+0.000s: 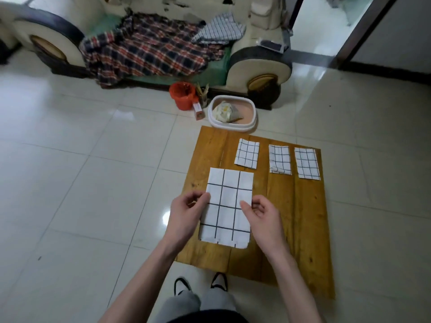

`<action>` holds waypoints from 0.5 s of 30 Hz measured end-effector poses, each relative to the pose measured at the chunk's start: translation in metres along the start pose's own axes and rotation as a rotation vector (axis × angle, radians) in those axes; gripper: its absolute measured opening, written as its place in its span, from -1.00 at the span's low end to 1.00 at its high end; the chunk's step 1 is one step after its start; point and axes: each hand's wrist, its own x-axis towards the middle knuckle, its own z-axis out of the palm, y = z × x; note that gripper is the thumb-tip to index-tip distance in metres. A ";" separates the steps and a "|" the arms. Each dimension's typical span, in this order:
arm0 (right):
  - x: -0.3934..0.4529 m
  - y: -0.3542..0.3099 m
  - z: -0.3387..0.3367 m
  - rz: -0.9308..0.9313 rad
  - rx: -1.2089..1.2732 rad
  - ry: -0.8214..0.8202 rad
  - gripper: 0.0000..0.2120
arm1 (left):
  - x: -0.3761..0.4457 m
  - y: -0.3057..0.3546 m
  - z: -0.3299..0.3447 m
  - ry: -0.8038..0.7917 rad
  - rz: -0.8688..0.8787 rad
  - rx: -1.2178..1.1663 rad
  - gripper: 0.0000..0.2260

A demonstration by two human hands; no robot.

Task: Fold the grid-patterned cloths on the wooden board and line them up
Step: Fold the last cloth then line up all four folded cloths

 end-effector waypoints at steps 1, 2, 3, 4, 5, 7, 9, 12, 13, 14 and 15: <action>-0.001 -0.006 0.000 -0.018 -0.016 -0.018 -0.92 | -0.005 0.006 -0.005 0.015 0.017 -0.003 -0.87; -0.003 -0.013 0.001 -0.036 -0.022 -0.039 -0.93 | -0.010 0.011 -0.011 0.042 0.029 -0.007 -0.87; -0.003 -0.020 0.004 -0.053 -0.020 -0.056 -0.94 | -0.013 0.014 -0.017 0.073 0.040 -0.009 -0.87; -0.003 -0.026 0.007 -0.070 -0.014 -0.073 -0.95 | -0.016 0.016 -0.023 0.105 0.048 -0.009 -0.87; -0.003 -0.033 0.012 -0.088 -0.008 -0.092 -0.96 | -0.018 0.018 -0.029 0.136 0.055 -0.012 -0.87; -0.002 -0.045 0.027 -0.118 -0.005 -0.129 -0.97 | -0.019 0.021 -0.043 0.184 0.056 -0.035 -0.87; 0.001 -0.057 0.045 -0.145 0.012 -0.145 -0.97 | -0.017 0.027 -0.061 0.221 0.055 -0.068 -0.87; 0.005 -0.076 0.077 -0.161 0.045 -0.152 -0.94 | -0.009 0.035 -0.092 0.255 0.054 -0.097 -0.88; 0.006 -0.082 0.089 -0.168 0.052 -0.150 -0.93 | -0.005 0.038 -0.104 0.260 0.056 -0.107 -0.88; 0.008 -0.089 0.102 -0.172 0.061 -0.147 -0.92 | 0.001 0.041 -0.116 0.262 0.058 -0.115 -0.88; 0.009 -0.096 0.114 -0.178 0.073 -0.144 -0.92 | 0.007 0.043 -0.128 0.261 0.059 -0.120 -0.88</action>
